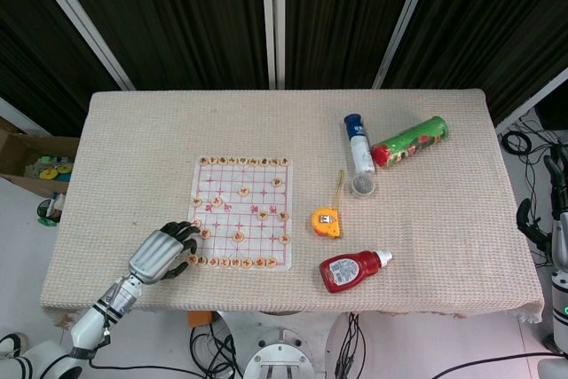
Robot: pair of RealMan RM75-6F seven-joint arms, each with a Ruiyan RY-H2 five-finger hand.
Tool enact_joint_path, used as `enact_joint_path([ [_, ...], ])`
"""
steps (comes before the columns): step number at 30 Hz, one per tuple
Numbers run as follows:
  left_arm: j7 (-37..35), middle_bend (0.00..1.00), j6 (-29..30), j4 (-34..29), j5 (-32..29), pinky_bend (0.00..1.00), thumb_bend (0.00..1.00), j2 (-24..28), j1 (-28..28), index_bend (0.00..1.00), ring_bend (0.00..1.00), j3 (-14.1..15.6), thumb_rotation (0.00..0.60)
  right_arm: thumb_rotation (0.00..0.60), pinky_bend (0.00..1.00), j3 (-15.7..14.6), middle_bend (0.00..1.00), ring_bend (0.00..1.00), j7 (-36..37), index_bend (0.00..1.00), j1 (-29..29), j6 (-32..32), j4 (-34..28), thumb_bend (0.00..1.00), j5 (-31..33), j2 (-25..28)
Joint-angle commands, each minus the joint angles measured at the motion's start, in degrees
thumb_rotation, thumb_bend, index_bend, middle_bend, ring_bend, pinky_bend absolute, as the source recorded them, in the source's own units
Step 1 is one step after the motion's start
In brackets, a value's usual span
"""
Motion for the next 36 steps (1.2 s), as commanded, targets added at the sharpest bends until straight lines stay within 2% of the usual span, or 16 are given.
enact_joint_path([
  [1,0.49,0.23,-0.28,-0.29,0.21,0.26,0.34,-0.18,-0.27,0.52,0.17,0.02,0.597,0.6,0.0,0.13,0.0,0.0,0.14,0.0,-0.03,0.0,-0.04,0.55,0.17,0.09],
  [28,1.37,0.23,-1.24,0.22,-0.35,0.26,0.34,-1.26,-0.97,0.52,0.17,0.0,0.6,0.6,0.0,-0.7,0.0,0.0,-1.29,0.0,-0.15,-2.8,-1.65,0.48,0.99,1.05],
  [36,1.65,0.23,-1.4,0.01,-0.46,0.26,0.34,-1.0,-1.08,0.44,0.18,0.08,0.6,0.6,0.0,-0.74,0.0,0.0,-1.25,0.0,-0.13,-3.22,-1.47,0.48,1.18,0.83],
])
